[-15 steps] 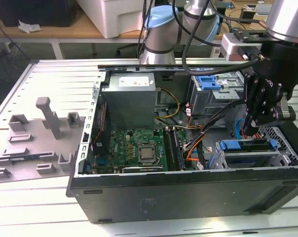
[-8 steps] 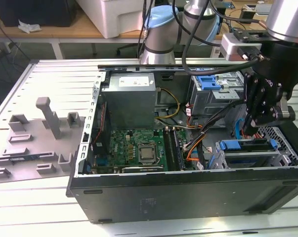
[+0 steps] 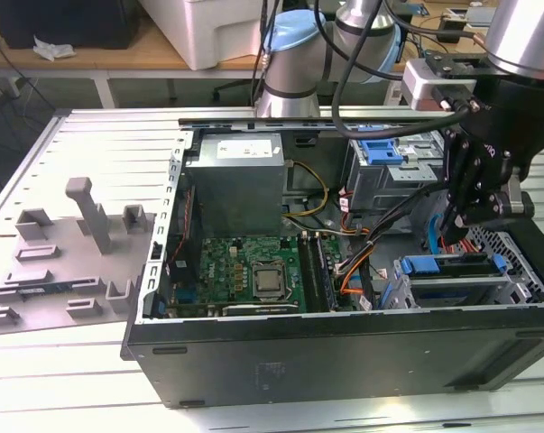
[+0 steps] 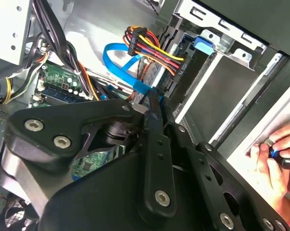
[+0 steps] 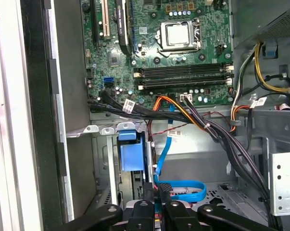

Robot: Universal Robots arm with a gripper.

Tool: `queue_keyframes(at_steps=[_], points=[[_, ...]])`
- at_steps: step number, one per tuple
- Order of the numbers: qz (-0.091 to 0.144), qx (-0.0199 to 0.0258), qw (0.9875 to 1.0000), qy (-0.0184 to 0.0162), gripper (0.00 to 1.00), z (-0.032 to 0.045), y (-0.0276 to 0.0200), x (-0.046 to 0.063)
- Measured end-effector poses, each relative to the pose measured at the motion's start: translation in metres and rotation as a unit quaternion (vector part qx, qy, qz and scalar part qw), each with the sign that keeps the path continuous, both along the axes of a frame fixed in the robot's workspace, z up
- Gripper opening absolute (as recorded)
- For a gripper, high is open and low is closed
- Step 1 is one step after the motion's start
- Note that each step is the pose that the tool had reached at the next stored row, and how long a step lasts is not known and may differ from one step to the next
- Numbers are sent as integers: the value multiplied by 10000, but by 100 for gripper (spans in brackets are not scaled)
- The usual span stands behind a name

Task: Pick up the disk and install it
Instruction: 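Insert the second disk wire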

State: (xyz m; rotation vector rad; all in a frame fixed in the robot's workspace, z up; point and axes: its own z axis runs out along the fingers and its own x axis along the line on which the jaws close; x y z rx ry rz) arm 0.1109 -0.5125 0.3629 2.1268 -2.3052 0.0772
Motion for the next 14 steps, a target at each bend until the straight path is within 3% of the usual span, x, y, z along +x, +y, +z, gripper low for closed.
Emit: queue_keyframes(at_steps=[14], points=[[0,183,9998,0,16,0,0,0]])
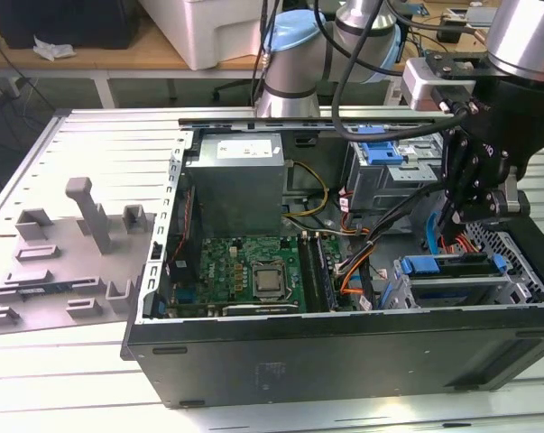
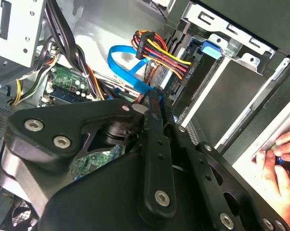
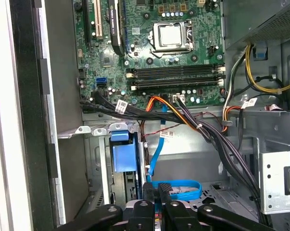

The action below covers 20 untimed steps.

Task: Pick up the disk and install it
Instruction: 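Insert the second disk wire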

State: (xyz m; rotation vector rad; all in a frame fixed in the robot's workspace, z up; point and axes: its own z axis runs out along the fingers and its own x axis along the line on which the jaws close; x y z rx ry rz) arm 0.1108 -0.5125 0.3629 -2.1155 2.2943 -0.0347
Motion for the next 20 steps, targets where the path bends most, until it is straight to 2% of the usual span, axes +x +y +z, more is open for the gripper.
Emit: queue_keyframes(at_steps=[1,3,4,5,9,15,20], points=[[0,10,10000,0,17,0,0,0],[0,26,10000,0,29,0,0,0],[0,34,10000,0,29,0,0,0],[0,50,10000,0,35,0,0,0],[0,90,10000,0,35,-1,0,0],[0,90,10000,0,35,0,-8,0],[0,97,10000,0,35,-1,-48,0]])
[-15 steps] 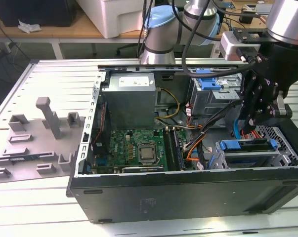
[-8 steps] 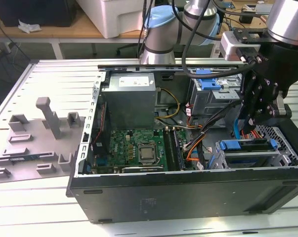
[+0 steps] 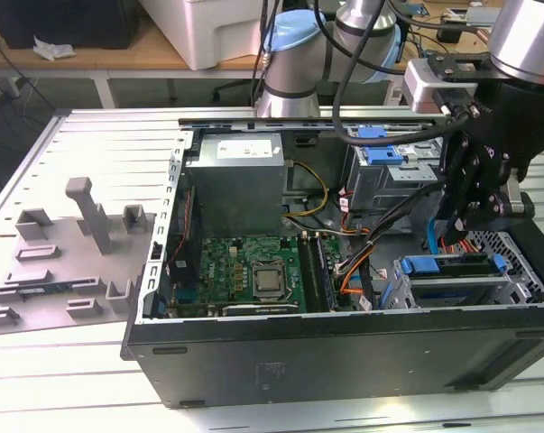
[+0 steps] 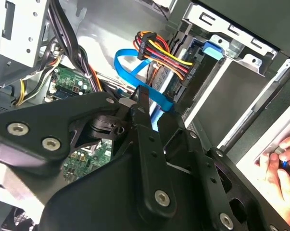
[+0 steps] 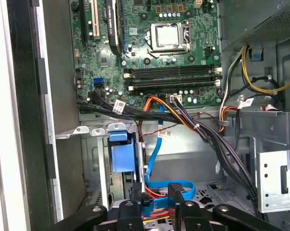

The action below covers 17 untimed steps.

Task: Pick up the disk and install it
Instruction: 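Insert the second disk wire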

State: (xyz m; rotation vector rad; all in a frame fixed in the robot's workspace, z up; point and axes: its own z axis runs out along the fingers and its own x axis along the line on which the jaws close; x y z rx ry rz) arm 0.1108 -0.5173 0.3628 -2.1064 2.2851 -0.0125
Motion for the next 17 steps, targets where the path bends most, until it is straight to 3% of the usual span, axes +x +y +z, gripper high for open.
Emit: queue_keyframes(at_steps=[7,11,17], points=[[0,1,10000,0,35,0,-38,0],[0,13,10000,0,35,0,-113,0],[0,13,10000,0,35,0,-115,0]])
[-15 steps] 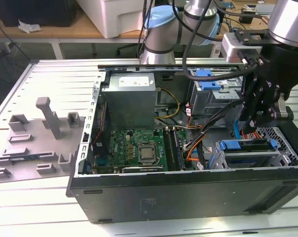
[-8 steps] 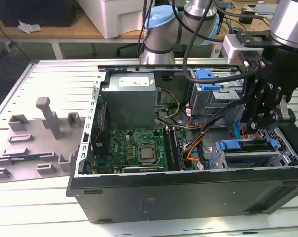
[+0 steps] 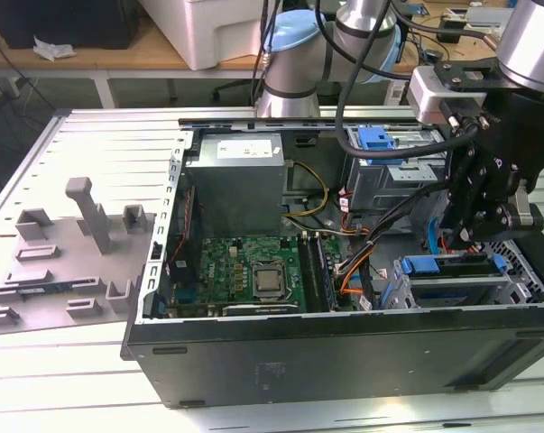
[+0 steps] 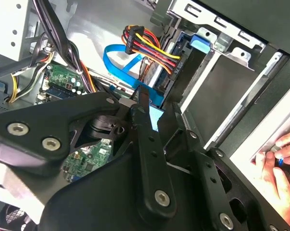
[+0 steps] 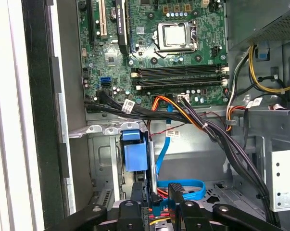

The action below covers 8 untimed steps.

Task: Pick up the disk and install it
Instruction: 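Insert the second disk wire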

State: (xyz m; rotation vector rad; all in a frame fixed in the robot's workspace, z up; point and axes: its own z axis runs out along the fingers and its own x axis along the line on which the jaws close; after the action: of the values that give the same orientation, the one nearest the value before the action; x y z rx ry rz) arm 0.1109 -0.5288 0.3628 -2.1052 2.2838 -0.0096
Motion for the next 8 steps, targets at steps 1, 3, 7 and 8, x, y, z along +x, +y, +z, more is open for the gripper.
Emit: queue_keyframes(at_steps=[1,3,7,8], points=[[0,0,10000,0,35,0,0,0],[0,0,10000,0,35,0,-1,0],[0,0,10000,0,16,0,-3,0],[0,0,10000,0,16,0,-3,0]])
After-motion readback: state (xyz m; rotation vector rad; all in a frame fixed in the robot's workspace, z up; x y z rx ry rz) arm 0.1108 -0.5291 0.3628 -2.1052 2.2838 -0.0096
